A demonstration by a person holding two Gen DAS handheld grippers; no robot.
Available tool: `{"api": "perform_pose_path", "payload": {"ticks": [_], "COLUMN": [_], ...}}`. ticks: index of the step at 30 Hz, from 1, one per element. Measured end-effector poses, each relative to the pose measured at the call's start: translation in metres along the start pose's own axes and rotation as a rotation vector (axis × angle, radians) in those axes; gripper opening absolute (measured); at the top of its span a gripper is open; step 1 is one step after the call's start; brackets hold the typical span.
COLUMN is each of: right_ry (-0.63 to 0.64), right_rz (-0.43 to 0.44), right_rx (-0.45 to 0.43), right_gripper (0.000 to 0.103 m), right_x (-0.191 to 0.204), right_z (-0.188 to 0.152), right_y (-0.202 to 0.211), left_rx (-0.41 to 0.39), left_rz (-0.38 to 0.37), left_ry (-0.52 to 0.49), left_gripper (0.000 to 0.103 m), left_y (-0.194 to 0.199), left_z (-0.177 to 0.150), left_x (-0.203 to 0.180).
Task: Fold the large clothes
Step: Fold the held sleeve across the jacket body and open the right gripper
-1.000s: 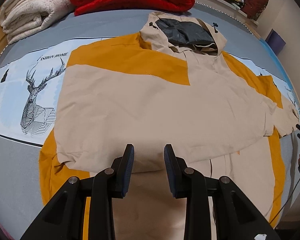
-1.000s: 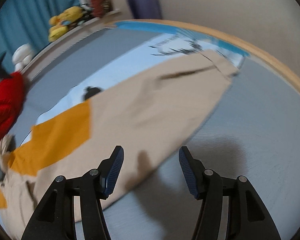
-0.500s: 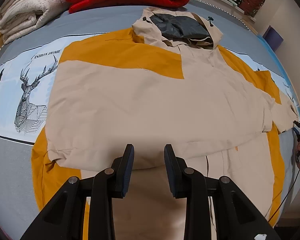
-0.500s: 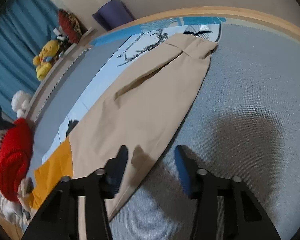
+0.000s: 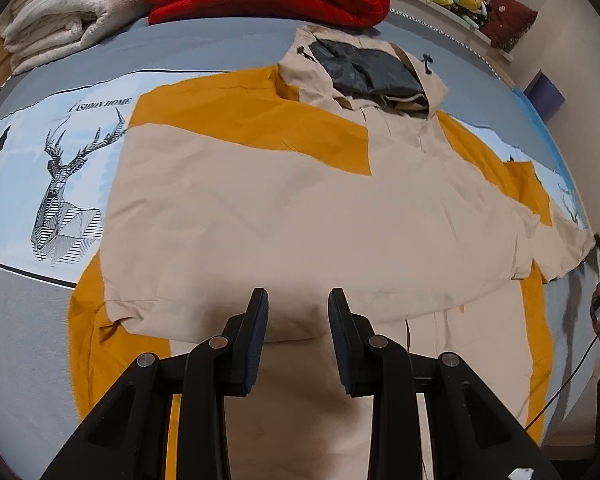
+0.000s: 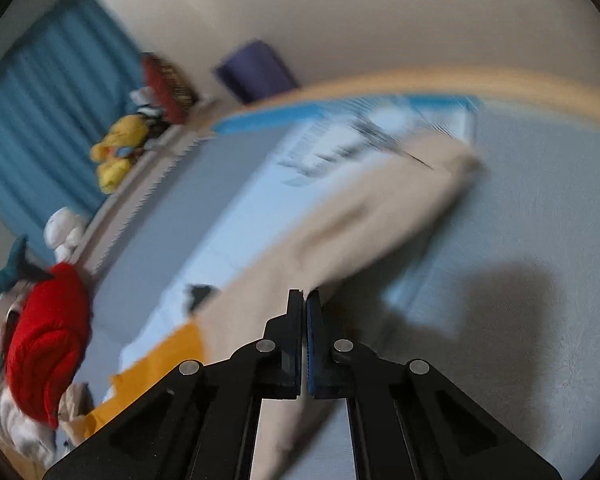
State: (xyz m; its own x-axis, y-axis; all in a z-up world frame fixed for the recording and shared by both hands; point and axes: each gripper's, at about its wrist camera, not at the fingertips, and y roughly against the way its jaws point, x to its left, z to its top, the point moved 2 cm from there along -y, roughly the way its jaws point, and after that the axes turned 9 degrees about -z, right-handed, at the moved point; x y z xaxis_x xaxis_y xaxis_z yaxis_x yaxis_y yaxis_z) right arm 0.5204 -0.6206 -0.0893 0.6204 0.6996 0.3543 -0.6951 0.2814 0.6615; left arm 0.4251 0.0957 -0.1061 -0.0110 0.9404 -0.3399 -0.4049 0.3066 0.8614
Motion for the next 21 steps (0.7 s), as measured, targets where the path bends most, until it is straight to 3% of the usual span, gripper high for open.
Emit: {"api": "perform_pose_path", "payload": {"ticks": [4,7,10,13,15,18,21], "right_ry": [0.193,0.326,0.491,0.627,0.706,0.834,0.854], "right_rz": [0.118,0.260,0.422,0.570,0.601,0.545,0.462], "right_rx": [-0.040,-0.021,0.037,0.181,0.276,0.407,0.394], "right_gripper": [0.002,0.002,0.002,0.002,0.002,0.004,0.006], "right_x": [0.094,0.170,0.244,0.293,0.313,0.323,0.311], "right_z": [-0.013,-0.048,-0.109,-0.184,-0.234,-0.288,-0.298], "right_y": [0.060,0.117,0.179,0.224,0.238,0.237,0.245], "left_rx": [-0.043,-0.071,-0.086,-0.098,-0.105,-0.103,-0.097], "left_rz": [-0.011,-0.028,-0.049,-0.063,-0.080,-0.102,-0.110], "left_ry": [0.035,0.091,0.138,0.168,0.185,0.194,0.175], "left_gripper": [0.028,0.028,0.028,0.028,0.028,0.028,0.028], "left_y": [0.020,0.033,0.043,0.051,0.056,0.060,0.062], "left_z": [0.008,0.014,0.016,0.016,0.016,0.014,0.013], "left_x": [0.014,0.028,0.040,0.048,0.052,0.055,0.053]}}
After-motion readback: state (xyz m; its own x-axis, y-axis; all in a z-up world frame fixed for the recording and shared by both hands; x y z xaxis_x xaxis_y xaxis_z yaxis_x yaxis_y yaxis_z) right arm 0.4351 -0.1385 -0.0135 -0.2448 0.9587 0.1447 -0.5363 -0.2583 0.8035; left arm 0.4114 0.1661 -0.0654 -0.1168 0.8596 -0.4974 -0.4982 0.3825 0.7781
